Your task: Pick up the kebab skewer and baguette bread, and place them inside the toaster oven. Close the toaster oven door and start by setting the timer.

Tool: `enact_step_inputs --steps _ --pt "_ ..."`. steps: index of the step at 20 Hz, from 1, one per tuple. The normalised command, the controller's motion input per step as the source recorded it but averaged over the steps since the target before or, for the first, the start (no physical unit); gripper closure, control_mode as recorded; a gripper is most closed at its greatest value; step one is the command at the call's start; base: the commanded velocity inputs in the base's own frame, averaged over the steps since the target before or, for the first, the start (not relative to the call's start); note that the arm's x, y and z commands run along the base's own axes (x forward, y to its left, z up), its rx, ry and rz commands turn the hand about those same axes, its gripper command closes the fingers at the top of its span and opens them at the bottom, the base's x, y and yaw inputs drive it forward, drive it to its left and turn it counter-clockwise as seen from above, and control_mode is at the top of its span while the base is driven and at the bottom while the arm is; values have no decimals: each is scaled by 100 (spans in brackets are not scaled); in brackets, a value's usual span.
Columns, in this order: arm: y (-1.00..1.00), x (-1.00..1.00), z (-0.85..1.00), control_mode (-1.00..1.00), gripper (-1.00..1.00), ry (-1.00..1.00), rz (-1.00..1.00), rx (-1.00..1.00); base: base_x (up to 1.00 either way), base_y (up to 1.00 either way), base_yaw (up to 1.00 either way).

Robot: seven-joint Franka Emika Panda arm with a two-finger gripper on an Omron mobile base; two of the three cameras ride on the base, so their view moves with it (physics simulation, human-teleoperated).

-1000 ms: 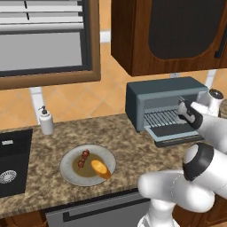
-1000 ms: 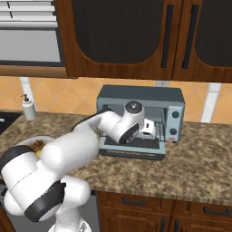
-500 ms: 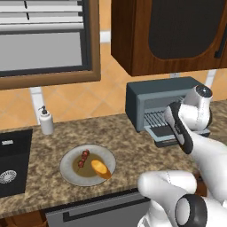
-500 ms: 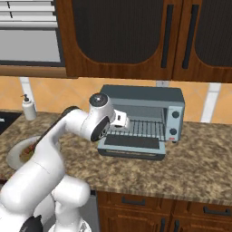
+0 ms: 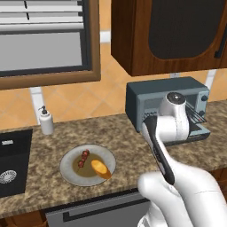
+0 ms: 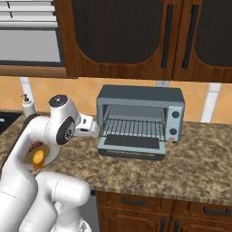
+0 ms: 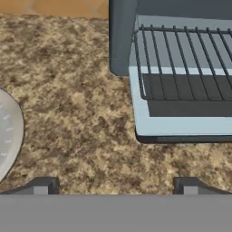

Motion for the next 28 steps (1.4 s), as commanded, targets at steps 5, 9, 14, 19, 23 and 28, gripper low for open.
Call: enact_step_inputs --steps 5,9,14,19,23,28 --pt "91 -26 0 -100 -100 29 3 0 0 0 0" --pt "96 -11 -6 -100 -100 29 1 0 0 0 0" --pt "83 0 -14 -100 -100 24 0 0 0 0 0" --pt "53 1 -41 -100 -100 8 5 0 0 0 0" --pt "40 24 -44 -100 -100 7 2 0 0 0 0" --pt "44 18 -40 -100 -100 3 4 0 0 0 0"
